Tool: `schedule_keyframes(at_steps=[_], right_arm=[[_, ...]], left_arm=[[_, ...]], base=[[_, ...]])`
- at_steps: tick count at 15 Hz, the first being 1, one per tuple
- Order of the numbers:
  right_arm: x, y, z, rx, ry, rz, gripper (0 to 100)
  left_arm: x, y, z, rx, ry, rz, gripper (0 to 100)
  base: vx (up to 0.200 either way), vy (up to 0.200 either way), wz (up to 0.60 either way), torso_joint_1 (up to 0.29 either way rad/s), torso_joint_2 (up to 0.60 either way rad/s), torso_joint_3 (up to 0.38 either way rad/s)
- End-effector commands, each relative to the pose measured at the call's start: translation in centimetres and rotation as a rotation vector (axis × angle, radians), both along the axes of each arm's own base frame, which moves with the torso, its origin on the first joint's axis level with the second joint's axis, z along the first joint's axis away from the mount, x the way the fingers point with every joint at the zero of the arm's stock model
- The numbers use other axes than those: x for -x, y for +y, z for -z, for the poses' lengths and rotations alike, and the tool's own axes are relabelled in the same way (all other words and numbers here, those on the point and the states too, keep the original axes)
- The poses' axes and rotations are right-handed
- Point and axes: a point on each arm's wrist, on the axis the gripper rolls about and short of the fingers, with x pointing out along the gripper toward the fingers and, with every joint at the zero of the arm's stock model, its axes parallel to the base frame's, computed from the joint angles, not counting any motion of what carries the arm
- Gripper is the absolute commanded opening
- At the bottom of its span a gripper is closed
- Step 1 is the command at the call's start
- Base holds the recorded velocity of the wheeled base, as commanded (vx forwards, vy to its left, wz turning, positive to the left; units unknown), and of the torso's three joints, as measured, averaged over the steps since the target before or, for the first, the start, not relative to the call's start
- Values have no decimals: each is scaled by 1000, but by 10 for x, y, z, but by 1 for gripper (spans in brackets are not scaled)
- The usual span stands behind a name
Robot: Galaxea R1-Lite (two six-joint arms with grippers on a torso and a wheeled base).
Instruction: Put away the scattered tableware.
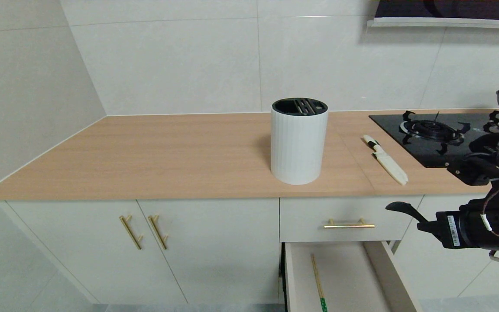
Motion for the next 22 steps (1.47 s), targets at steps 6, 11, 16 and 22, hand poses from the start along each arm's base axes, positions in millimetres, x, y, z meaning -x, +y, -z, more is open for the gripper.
schedule_keyframes(at_steps=[6, 11, 16, 22], right_arm=[[2, 4, 9, 9, 29, -22, 0], [2, 4, 13, 13, 42, -22, 0], [1, 6, 16, 17, 54, -32, 0], [-3, 8, 22, 26, 83, -32, 0]], left_arm=[[0, 0, 0, 0, 1, 0, 100], [0, 0, 0, 0, 2, 0, 100], [0, 0, 0, 0, 1, 0, 100], [0, 0, 0, 0, 1, 0, 100]], base=[[0, 0, 0, 0, 0, 0], [0, 0, 0, -153, 355, 205], [0, 0, 0, -187, 482, 280], [0, 0, 0, -167, 465, 298]])
